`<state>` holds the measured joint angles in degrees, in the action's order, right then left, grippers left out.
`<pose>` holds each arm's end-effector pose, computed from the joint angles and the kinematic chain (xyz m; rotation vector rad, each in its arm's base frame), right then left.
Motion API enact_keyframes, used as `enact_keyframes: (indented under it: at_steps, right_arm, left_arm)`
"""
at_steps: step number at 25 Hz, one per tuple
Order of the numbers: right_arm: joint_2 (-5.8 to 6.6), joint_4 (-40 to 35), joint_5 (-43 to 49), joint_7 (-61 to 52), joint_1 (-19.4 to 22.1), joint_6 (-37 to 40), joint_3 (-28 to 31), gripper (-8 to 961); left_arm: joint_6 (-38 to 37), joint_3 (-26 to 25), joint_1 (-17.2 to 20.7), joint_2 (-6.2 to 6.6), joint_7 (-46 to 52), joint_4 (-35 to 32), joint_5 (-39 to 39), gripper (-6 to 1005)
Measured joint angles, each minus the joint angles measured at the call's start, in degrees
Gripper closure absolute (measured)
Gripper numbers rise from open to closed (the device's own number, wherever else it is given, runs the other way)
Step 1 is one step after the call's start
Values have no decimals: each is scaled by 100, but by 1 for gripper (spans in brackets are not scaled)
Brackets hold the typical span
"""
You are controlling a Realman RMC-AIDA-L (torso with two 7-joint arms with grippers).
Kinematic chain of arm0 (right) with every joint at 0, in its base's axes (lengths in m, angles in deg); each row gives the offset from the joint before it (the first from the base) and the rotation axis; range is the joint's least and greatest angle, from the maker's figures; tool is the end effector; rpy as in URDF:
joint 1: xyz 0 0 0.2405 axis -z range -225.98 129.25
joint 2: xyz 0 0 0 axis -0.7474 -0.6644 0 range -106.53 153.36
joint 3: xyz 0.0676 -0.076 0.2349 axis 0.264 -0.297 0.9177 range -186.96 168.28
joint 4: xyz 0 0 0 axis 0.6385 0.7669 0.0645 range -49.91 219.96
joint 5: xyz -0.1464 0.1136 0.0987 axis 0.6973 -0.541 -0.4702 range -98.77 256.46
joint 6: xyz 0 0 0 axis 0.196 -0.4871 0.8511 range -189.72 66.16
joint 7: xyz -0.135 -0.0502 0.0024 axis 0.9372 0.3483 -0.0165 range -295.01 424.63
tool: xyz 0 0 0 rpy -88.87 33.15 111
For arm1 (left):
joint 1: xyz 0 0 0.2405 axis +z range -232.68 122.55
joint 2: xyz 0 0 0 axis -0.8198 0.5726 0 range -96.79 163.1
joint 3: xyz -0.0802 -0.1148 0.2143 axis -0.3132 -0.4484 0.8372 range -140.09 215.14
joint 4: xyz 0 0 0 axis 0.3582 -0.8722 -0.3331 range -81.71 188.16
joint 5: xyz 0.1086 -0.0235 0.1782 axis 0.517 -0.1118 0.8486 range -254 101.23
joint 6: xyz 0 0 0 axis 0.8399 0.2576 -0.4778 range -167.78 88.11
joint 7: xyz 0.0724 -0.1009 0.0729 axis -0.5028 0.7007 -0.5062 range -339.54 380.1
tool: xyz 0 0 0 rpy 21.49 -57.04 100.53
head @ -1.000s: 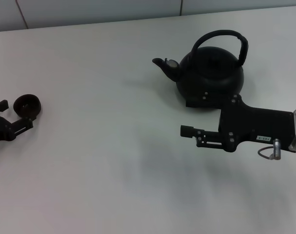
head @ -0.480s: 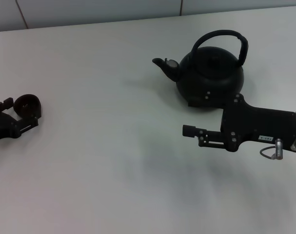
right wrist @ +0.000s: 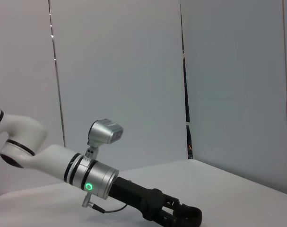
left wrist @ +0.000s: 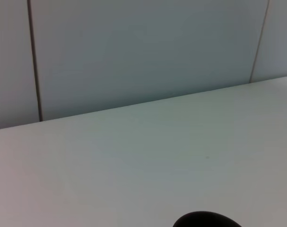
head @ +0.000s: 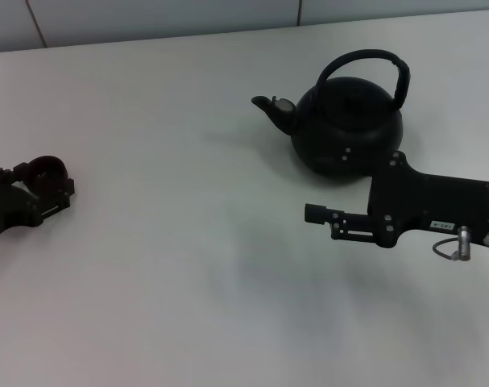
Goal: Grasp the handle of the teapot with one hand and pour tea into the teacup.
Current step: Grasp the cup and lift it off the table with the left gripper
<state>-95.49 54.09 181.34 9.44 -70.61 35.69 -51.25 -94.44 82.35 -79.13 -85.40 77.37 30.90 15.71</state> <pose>0.2779 0.2777 -0.0049 -2.6428 0.2748 0.9482 -0.3567 0.3334 -0.0181 -2.1801 -0.7532 -0.4058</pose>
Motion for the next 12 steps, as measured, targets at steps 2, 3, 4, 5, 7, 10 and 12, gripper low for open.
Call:
enact_keyframes:
  at_steps: [2, 3, 4, 5, 7, 10, 12]
  right_arm:
    - [0, -29, 2, 0, 13, -2, 5, 260]
    - [0, -34, 3, 0, 15, -2, 7, 260]
    - [0, -35, 4, 0, 15, -3, 9, 260]
    - [0, -42, 5, 0, 16, -4, 14, 260]
    - [-1, -59, 6, 0, 18, -5, 30, 260]
    - [-1, -70, 7, 0, 21, -8, 67, 260]
    - [-1, -71, 7, 0, 25, -13, 76, 260]
  left_arm:
    - [6, 0, -18, 0, -34, 4, 0, 142]
    - [13, 0, -34, 0, -45, 17, -1, 156]
    - [21, 0, -58, 0, -54, 43, 0, 170]
    - [24, 0, -69, 0, -56, 54, 0, 184]
    - [28, 0, -92, 0, -64, 78, 0, 212]
    - [29, 0, -110, -6, -101, 82, -1, 271]
    - [28, 0, -122, -9, -124, 86, 1, 311]
